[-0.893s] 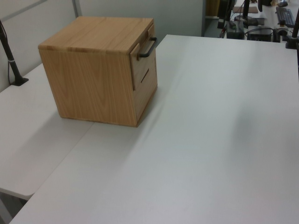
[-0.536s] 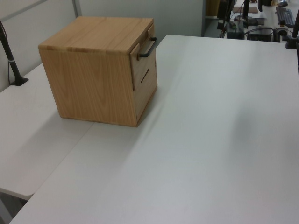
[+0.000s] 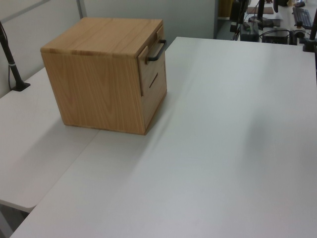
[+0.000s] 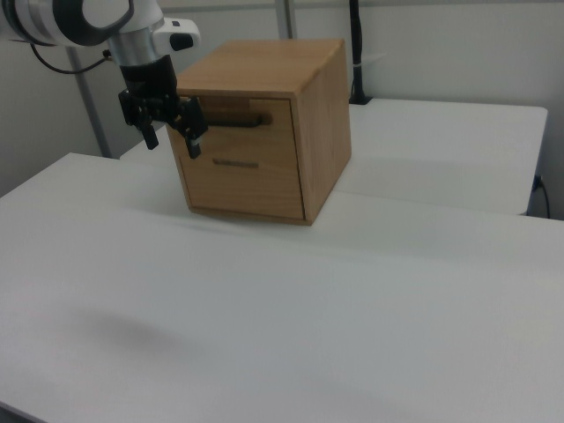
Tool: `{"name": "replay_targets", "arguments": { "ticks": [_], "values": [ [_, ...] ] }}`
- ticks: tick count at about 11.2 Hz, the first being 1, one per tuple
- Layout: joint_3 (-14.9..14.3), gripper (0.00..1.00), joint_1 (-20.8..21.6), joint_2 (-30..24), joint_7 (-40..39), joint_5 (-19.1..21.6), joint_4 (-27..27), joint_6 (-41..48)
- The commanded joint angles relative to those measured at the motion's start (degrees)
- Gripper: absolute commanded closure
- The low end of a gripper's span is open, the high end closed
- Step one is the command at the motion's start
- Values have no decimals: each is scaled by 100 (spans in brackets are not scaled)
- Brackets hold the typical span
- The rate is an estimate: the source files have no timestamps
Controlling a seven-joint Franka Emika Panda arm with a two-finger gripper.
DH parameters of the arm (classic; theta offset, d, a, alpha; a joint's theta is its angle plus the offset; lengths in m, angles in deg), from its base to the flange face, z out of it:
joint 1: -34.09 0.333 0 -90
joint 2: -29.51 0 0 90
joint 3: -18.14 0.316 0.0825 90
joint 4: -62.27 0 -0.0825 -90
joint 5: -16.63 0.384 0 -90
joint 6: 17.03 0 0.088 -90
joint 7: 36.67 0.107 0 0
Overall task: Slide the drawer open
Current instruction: 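Move the gripper toward the black drawer handle of the wooden cabinet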
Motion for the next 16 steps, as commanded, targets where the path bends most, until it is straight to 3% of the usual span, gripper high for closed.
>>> {"name": "replay_targets", "arguments": {
  "ticks": [1, 3, 5, 7, 8, 11, 15, 16],
  "values": [
    [-19, 0, 29, -59, -21, 44, -109, -52],
    [-19, 0, 2, -50, -352, 18, -109, 28],
    [-19, 0, -33, 99, -1728, -349, -109, -16],
    [-19, 0, -112, 178, -1815, -352, -100, -269],
    [-19, 0, -121, 222, -1501, -299, 13, -489],
    [-2, 0, -51, 573, 1752, -263, 23, -1735],
    [209, 0, 72, 819, 5094, -281, 32, -2501],
    [244, 4, 116, 907, 5486, -211, 41, -2852]
  ]
}}
